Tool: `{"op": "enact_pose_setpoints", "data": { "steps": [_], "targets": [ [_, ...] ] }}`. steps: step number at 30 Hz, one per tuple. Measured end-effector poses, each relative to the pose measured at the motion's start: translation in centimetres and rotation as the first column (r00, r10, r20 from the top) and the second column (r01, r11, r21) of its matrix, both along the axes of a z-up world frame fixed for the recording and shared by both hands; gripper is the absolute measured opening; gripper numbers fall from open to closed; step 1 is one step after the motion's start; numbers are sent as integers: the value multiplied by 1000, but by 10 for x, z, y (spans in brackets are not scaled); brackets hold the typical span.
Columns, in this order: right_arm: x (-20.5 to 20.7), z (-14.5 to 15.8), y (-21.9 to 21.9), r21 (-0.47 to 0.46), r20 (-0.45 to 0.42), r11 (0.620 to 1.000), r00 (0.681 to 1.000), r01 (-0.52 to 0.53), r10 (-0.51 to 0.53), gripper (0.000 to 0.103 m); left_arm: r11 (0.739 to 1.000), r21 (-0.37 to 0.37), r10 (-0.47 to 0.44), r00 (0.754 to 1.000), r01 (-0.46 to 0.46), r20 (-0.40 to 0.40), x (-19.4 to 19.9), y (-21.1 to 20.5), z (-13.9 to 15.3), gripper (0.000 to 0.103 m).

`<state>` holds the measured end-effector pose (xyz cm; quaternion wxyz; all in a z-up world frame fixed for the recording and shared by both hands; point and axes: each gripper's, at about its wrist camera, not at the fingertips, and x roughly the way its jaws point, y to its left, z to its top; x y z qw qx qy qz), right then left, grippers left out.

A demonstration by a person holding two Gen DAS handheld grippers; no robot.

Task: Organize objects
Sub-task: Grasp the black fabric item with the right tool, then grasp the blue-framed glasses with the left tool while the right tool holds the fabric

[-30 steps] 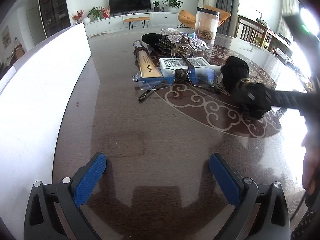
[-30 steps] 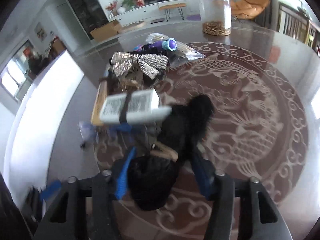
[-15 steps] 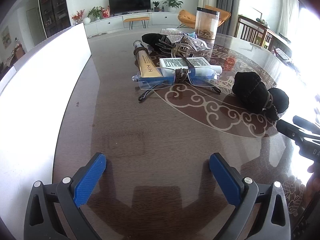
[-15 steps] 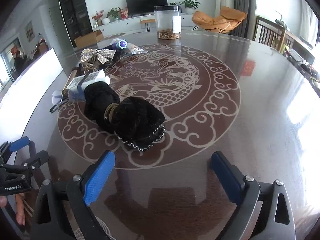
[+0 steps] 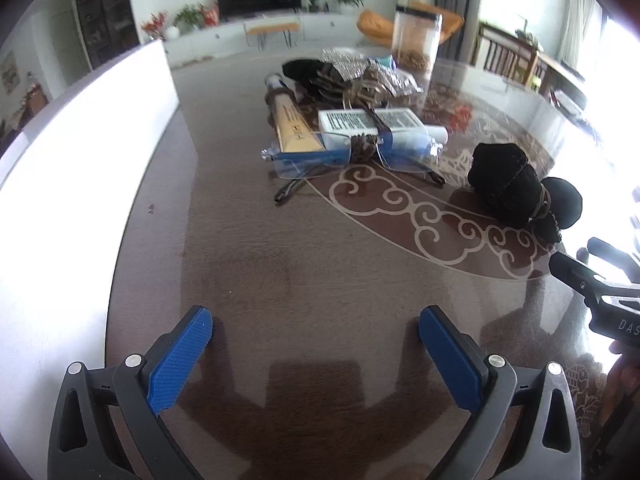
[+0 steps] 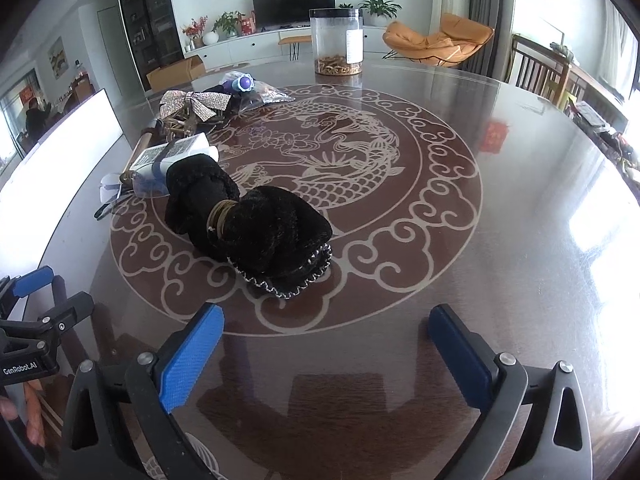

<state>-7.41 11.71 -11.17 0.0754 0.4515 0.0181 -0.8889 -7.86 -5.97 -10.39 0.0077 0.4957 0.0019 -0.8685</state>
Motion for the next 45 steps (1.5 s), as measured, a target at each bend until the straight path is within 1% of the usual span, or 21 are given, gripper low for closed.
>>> {"op": "enact_pose_setpoints", "data": {
  "steps": [1, 2, 3, 4, 8, 10, 12, 14, 17, 18, 22, 23, 25, 28, 30, 34, 35, 36, 38, 43, 45],
  "targets": [
    [0, 0, 0, -1, 0, 1000, 1000, 0, 0, 103, 999, 12, -31, 998, 30, 47, -9, 0, 2, 103],
    [0, 0, 0, -2, 0, 1000, 1000, 0, 0, 103, 998, 34, -50, 997, 48, 64, -15, -1, 5, 103],
    [0, 0, 0, -4, -1, 1000, 1000, 0, 0, 103, 997, 58, -57, 997, 53, 57, -22, -4, 12, 103],
    [-1, -1, 0, -5, 0, 1000, 1000, 0, 0, 103, 996, 75, -47, 999, 45, 21, -31, -7, 25, 103],
    [-1, -1, -2, 6, 1, 1000, 1000, 0, 0, 103, 995, 86, -38, 994, 46, -99, -65, -10, 62, 103],
    [-1, -1, -3, 14, 3, 1000, 1000, 0, 0, 103, 994, 100, -37, 990, 51, -136, -83, -10, 67, 103],
    [-1, -1, -3, 13, 3, 1000, 1000, 0, 0, 103, 992, 108, -54, 987, 71, -154, -101, -5, 63, 103],
    [-1, -2, -3, 12, 3, 1000, 1000, 0, 0, 103, 991, 75, -101, 986, 111, -131, -114, 4, 51, 103],
    [-1, -2, -3, 13, 3, 1000, 1000, 0, 0, 103, 976, 30, -214, 975, 216, -53, -120, 21, 30, 103],
    [-1, -2, -3, 12, 3, 1000, 1000, 0, 0, 103, 970, 28, -241, 970, 242, -18, -118, 25, 23, 103],
    [-1, -2, -4, 11, 3, 1000, 1000, 0, 0, 103, 949, 74, -315, 943, 308, 112, -91, 31, 12, 103],
    [-1, -2, -4, 12, 3, 1000, 1000, 0, 0, 103, 942, 80, -333, 934, 325, 133, -80, 32, 13, 103],
    [-1, -2, -4, 13, 3, 1000, 1000, 0, 0, 103, 930, 76, -367, 920, 360, 136, -63, 33, 16, 103],
    [-2, -2, -4, 15, 3, 1000, 1000, 1, -1, 103, 934, 3, -355, 930, 356, 99, -56, 31, 25, 103],
    [-2, -2, -4, 15, 3, 1000, 1000, 1, -1, 103, 940, -17, -339, 937, 341, 83, -65, 31, 25, 103],
    [-2, -2, -4, 14, 2, 1000, 1000, 4, -5, 103, 946, -61, -313, 945, 319, 93, -87, 40, 11, 103],
    [-2, -2, -4, 13, 2, 1000, 1000, 4, -5, 103, 946, -64, -311, 945, 318, 97, -91, 42, 5, 103],
    [-2, -2, -4, 11, 2, 1000, 1000, 5, -5, 103, 950, -36, -308, 948, 311, 78, -95, 40, 5, 103],
    [-2, -2, -5, 7, 1, 1000, 1000, 6, -6, 103, 959, -2, -283, 956, 284, 74, -103, 37, 2, 103],
    [-3, -2, -5, 8, 1, 1000, 1000, 6, -6, 103, 968, 0, -253, 967, 253, 20, -110, 38, -1, 103],
    [-3, -3, -5, 8, 1, 1000, 1000, 6, -6, 103, 967, 0, -254, 967, 254, 17, -109, 38, -1, 103]
  ]
}}
